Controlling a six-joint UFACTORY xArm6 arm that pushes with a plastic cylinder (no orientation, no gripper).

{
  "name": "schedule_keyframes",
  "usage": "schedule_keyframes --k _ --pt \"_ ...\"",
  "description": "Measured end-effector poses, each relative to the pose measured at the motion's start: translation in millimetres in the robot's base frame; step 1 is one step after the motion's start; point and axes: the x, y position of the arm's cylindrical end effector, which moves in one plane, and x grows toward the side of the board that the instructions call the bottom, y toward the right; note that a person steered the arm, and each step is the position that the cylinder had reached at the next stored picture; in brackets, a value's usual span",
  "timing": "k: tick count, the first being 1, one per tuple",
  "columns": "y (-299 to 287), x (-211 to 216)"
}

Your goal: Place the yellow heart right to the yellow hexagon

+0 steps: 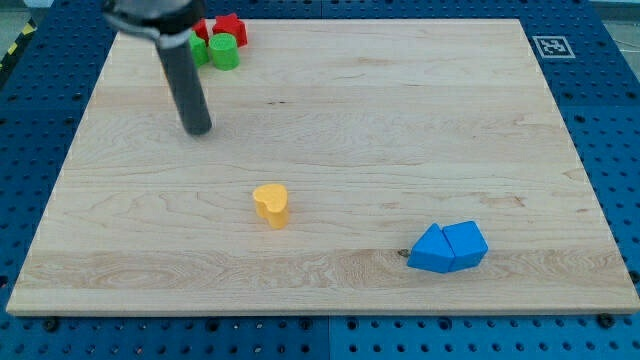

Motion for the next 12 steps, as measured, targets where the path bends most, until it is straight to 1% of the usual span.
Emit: schedule_keyframes --k 1,2,3,4,5,6,7,8,9,11,12 --pt "11 61" --pt "57 103" --pt "123 122" --pt "156 101" --pt "146 57" --pt "146 59" --pt "161 92" --pt "154 119" --pt "114 107" --pt "38 6" --pt "30 4"
